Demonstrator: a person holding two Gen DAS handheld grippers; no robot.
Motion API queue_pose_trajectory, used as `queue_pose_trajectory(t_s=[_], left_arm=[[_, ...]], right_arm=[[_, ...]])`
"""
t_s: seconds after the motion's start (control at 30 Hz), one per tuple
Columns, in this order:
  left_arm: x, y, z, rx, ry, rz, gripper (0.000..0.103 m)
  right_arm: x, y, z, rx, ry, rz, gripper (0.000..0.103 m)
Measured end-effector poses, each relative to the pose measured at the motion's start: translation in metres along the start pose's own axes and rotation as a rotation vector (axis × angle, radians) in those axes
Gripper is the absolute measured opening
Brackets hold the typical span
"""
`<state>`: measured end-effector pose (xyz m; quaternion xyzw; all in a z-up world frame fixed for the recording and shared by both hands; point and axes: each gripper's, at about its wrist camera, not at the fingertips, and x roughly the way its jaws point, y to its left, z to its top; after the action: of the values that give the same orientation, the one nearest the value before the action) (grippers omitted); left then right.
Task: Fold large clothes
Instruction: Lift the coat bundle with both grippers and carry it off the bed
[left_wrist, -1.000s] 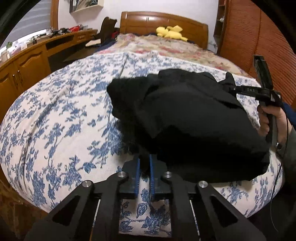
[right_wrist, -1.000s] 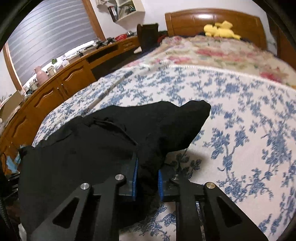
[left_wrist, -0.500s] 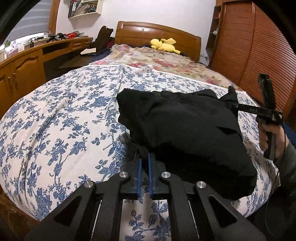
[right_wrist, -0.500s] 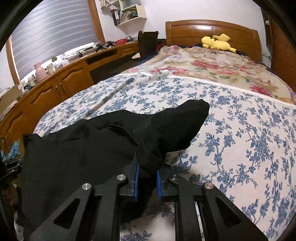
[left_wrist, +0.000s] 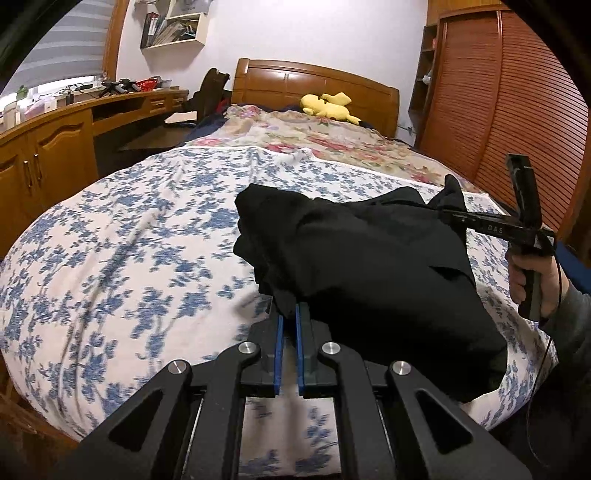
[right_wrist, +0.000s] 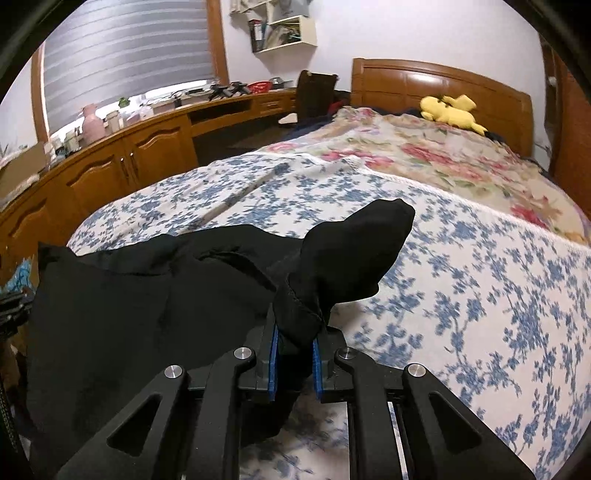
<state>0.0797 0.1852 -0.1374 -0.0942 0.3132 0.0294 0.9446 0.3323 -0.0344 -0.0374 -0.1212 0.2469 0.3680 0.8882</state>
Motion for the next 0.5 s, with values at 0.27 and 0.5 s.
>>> queue_pose_trajectory(t_s=[0.27,0.5], left_arm=[[-0.014,0.047,0.003,-0.035,-0.034,0.035,0.006],[-0.036,0.103,0.003,-0.086,-0.074,0.098,0.006]], right_arm=[[0.028,0.050,0.034,-0.060,0.003,0.015,0.013],[0.062,0.104,0.062,-0.145,0.020,0.047,0.013]])
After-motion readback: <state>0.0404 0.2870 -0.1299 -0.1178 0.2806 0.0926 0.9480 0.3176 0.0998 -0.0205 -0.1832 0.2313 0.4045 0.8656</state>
